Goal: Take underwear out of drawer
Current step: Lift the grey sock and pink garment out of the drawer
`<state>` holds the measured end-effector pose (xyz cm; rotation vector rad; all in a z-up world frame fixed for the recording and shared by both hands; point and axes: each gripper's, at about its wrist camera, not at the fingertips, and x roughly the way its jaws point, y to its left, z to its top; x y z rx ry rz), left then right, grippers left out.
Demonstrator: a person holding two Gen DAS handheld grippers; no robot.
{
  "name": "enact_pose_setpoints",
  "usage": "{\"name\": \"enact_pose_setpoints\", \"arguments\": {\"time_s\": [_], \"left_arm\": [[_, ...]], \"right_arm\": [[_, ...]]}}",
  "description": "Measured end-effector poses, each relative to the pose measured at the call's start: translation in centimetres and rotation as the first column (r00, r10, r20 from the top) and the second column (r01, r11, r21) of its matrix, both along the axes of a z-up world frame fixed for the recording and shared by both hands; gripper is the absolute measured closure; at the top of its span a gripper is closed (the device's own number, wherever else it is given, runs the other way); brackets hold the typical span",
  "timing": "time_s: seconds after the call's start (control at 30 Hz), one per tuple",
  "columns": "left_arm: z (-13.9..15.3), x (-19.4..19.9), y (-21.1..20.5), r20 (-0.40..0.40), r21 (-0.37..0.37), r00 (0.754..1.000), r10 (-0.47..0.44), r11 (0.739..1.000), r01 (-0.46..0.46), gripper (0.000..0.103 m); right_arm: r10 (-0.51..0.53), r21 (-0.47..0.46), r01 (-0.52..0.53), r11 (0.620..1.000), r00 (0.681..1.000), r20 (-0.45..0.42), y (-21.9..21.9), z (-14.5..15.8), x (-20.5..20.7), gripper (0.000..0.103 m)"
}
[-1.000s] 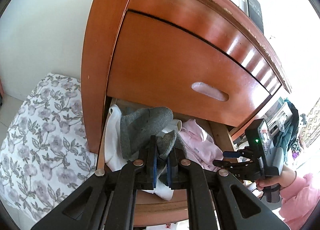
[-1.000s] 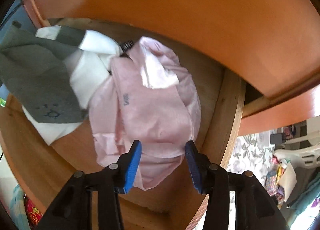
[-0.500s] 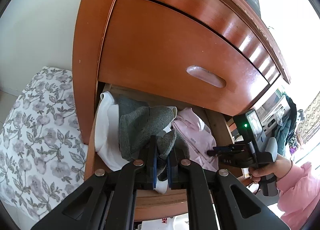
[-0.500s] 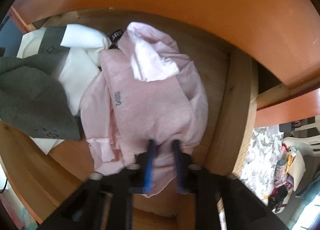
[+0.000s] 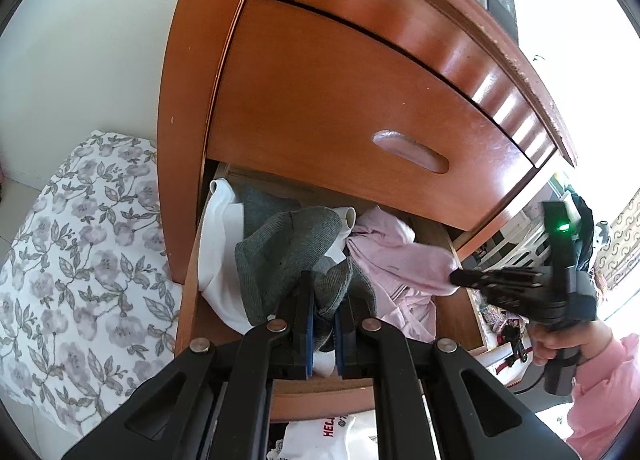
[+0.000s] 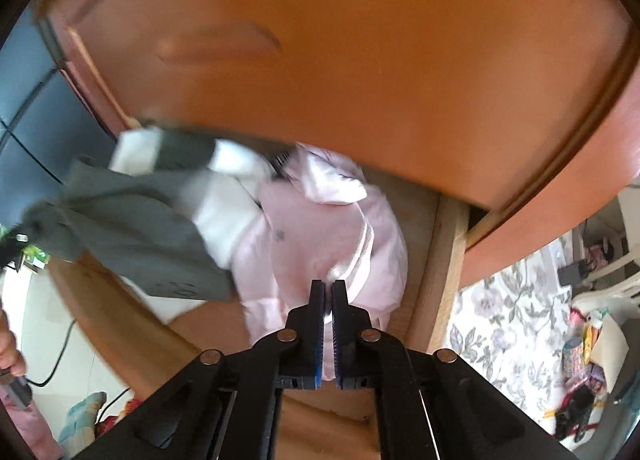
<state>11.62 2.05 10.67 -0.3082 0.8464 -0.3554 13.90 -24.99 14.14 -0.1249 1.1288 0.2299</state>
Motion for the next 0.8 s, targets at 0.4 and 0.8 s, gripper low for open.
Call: {"name": "enact_pose_setpoints", "arguments": {"time_s": [0.4,0.8], "left_arm": [[2.5,-2.5,-0.5,0.049,0.009,0.999,-0.01,1.0,0.009,0.096],[6.7,-5.7,-0.6,0.141,0.007,0.99,-0.01,1.0,0.009,0.096]], "right_arm": [[0.023,0.08,-0.043,0.996,0.971,0.239,2.0,7.8,-3.5,0.1],[0.039,0.104,-0.093,0.99,0.902,0.431,3.0,15.4,-9.6,0.1]]}}
